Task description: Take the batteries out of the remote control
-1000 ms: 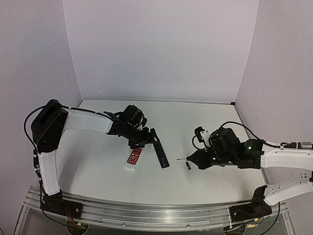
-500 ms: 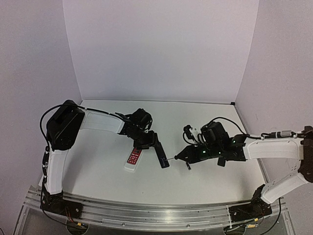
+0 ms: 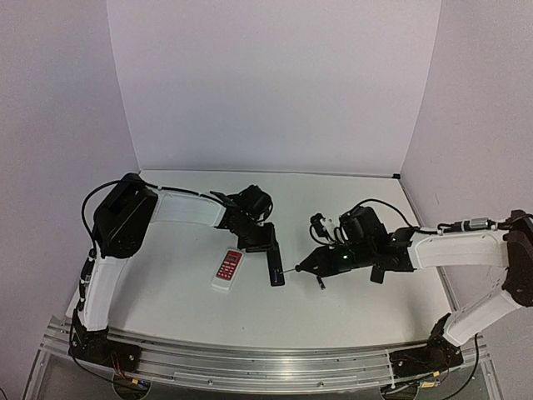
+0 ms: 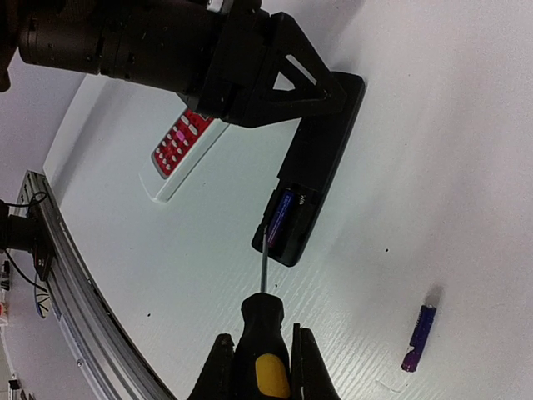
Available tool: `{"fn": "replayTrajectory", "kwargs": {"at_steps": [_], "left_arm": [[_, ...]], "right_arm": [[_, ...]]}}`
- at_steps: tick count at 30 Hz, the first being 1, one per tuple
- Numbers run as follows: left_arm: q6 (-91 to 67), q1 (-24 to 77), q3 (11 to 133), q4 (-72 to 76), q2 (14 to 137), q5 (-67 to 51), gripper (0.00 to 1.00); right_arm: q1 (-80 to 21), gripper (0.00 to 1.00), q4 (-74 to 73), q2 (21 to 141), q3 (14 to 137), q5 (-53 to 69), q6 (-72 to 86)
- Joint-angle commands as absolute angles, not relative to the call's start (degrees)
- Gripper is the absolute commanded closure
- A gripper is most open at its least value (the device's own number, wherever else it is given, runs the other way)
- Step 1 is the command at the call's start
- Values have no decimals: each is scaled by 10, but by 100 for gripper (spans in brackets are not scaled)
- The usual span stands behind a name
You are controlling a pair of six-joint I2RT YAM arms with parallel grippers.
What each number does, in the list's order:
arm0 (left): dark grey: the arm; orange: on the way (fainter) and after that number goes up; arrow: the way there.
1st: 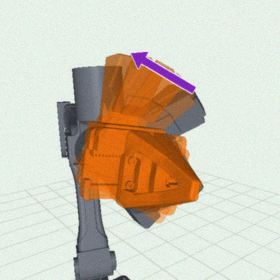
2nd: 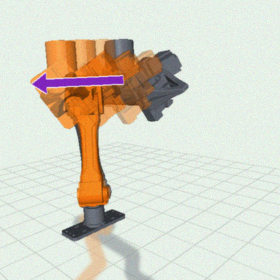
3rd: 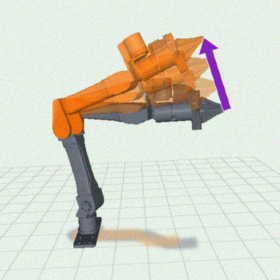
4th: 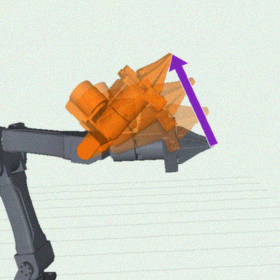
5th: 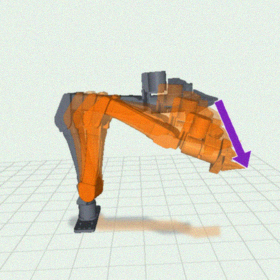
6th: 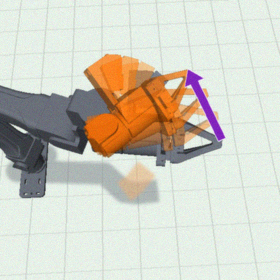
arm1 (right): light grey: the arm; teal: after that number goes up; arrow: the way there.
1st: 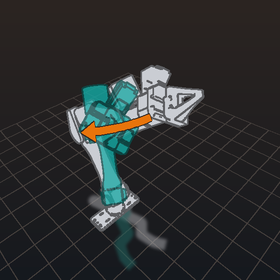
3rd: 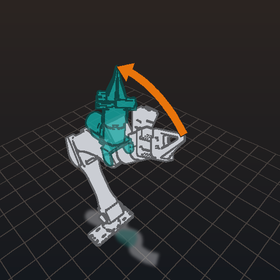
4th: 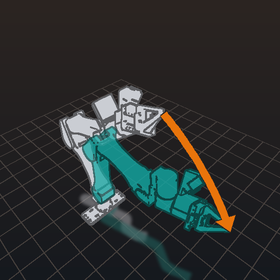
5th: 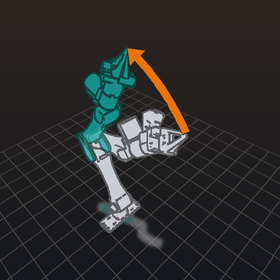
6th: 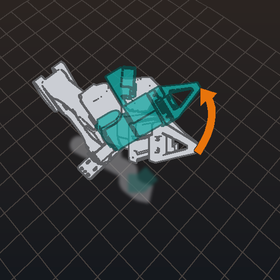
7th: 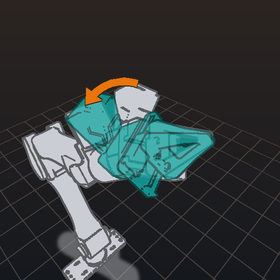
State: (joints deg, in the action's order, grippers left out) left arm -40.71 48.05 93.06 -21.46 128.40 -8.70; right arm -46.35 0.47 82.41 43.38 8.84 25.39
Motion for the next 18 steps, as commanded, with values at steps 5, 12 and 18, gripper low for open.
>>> {"fn": "replayTrajectory", "kwargs": {"at_steps": [5, 12, 18], "left_arm": [[-409, 497, 924, -325, 1323, -43, 63], [-405, 500, 910, -323, 1326, -46, 66], [-404, 503, 898, -318, 1324, -49, 67]], "right_arm": [[-460, 100, 41, 840, 449, 86, 246], [-460, 100, 46, 859, 449, 73, 221], [-460, 100, 47, 874, 446, 81, 208]]}}
